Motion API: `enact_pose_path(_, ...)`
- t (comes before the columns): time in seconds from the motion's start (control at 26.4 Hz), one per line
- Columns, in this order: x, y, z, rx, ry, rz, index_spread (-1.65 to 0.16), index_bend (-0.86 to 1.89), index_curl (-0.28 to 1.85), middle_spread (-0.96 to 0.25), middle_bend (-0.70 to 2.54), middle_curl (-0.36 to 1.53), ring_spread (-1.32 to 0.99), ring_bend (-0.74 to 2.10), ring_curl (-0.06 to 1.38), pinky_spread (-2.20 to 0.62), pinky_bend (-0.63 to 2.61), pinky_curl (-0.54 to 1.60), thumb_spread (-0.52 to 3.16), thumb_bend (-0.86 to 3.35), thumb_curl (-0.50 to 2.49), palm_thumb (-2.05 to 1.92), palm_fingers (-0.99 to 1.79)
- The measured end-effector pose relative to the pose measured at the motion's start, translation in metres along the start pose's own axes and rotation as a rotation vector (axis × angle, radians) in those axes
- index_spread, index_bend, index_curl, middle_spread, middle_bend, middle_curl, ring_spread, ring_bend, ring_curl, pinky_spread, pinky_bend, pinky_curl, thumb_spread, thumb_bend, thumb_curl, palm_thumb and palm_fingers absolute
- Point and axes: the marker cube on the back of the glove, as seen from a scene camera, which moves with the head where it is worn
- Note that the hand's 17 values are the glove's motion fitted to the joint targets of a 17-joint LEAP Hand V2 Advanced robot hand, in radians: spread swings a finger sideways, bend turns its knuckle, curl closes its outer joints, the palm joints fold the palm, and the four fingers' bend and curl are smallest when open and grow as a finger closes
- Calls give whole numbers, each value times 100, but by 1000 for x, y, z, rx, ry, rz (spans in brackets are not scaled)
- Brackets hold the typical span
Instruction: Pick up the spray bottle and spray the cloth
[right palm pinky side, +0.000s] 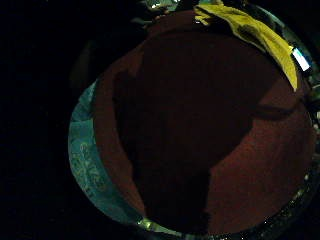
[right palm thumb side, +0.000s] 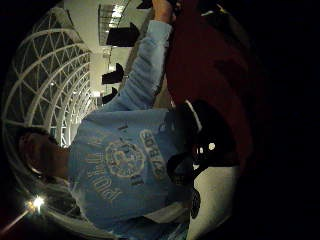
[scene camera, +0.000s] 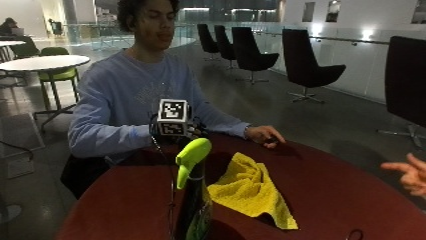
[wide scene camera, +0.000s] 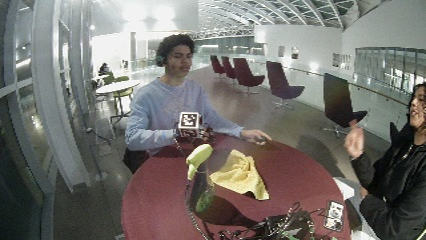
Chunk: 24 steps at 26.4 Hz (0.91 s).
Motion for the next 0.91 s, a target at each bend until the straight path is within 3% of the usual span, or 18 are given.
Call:
enact_pose_path(0.38, 0, 0, -3, 15, -5, 5, -32, 34, 23, 4, 33, 18, 8, 16, 7, 19, 28, 16, 89, 36, 17, 58, 43)
enact_pose_path(0.91, 3, 2, -11, 34, 37, 20, -36, 31, 31, 4, 30, 25, 10, 17, 10, 22, 25, 23, 115, 31, 24, 62, 44)
